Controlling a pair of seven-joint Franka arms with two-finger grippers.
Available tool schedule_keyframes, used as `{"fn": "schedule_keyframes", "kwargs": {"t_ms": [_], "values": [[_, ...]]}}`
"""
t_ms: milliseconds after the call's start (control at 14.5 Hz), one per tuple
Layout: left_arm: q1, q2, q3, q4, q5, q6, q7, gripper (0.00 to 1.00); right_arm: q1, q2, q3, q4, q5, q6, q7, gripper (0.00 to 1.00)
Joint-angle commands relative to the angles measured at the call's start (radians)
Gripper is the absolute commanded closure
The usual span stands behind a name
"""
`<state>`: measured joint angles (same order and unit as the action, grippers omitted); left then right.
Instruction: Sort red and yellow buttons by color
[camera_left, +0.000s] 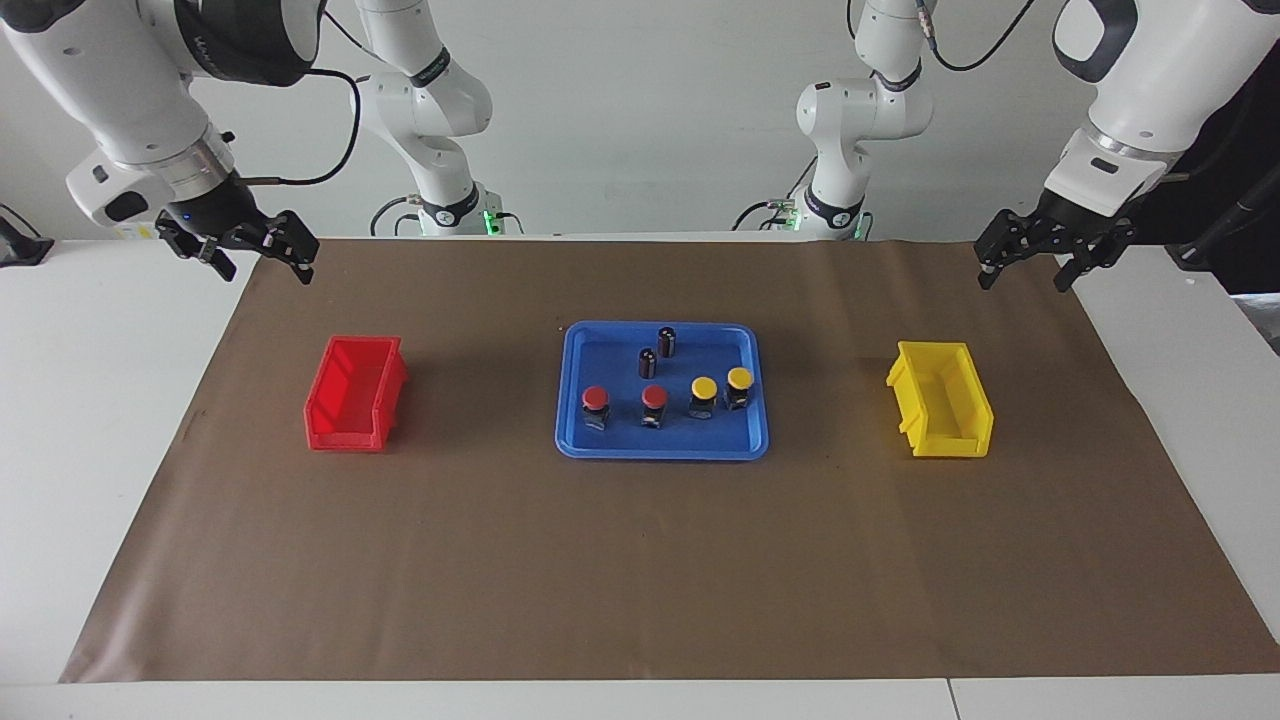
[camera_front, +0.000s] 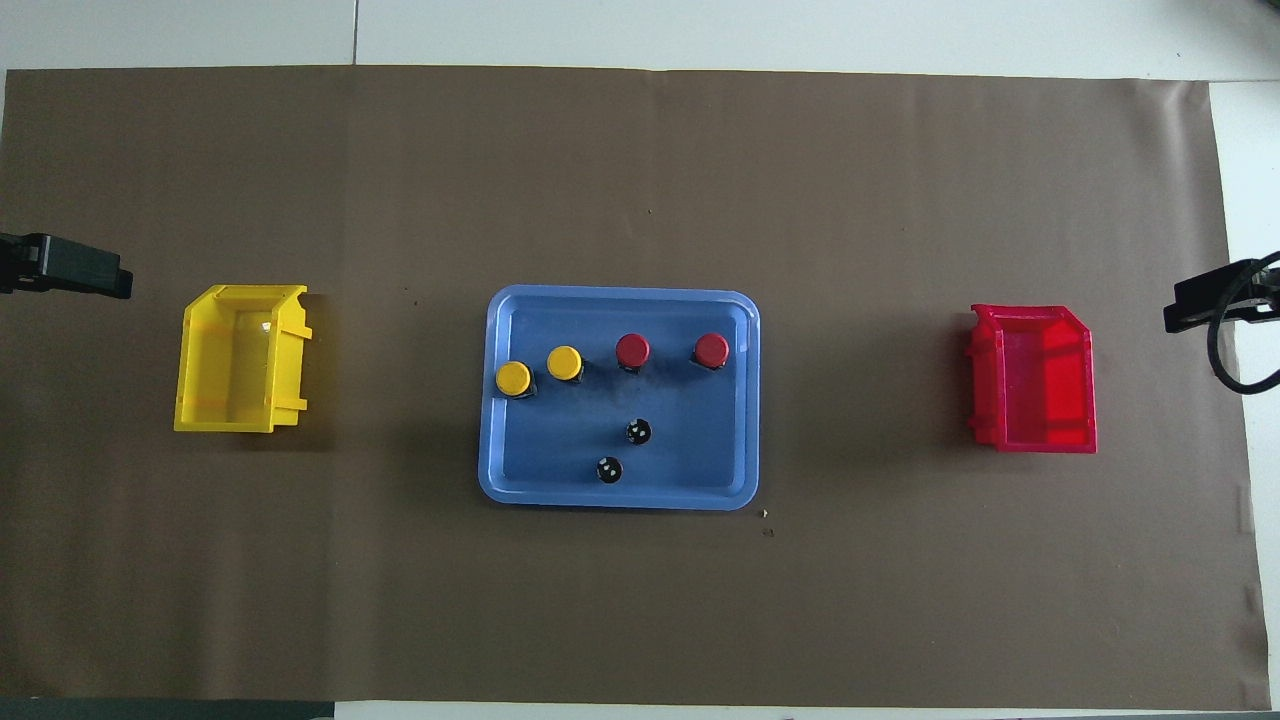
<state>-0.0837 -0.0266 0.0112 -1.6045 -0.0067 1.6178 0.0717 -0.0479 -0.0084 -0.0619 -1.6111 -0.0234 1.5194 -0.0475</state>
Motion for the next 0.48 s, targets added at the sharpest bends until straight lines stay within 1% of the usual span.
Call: {"fn": "schedule_keyframes", "kwargs": {"t_ms": [0, 206, 413], "values": [[0.01, -0.032, -0.002, -0.037, -0.018, 0.016, 0.011, 0.0, -0.012, -0.019, 0.007, -0.02, 0.007, 0.011, -0.009, 0.0], [0.01, -0.032, -0.002, -0.037, -0.018, 0.016, 0.011, 0.0, -0.012, -0.019, 0.005, -0.02, 0.003, 0.015, -0.011, 0.0], [0.01, -0.032, -0.002, -0.037, -0.018, 0.017, 0.011, 0.0, -0.023, -0.022, 0.005, -0.038, 0.005, 0.061, -0.009, 0.0]]}}
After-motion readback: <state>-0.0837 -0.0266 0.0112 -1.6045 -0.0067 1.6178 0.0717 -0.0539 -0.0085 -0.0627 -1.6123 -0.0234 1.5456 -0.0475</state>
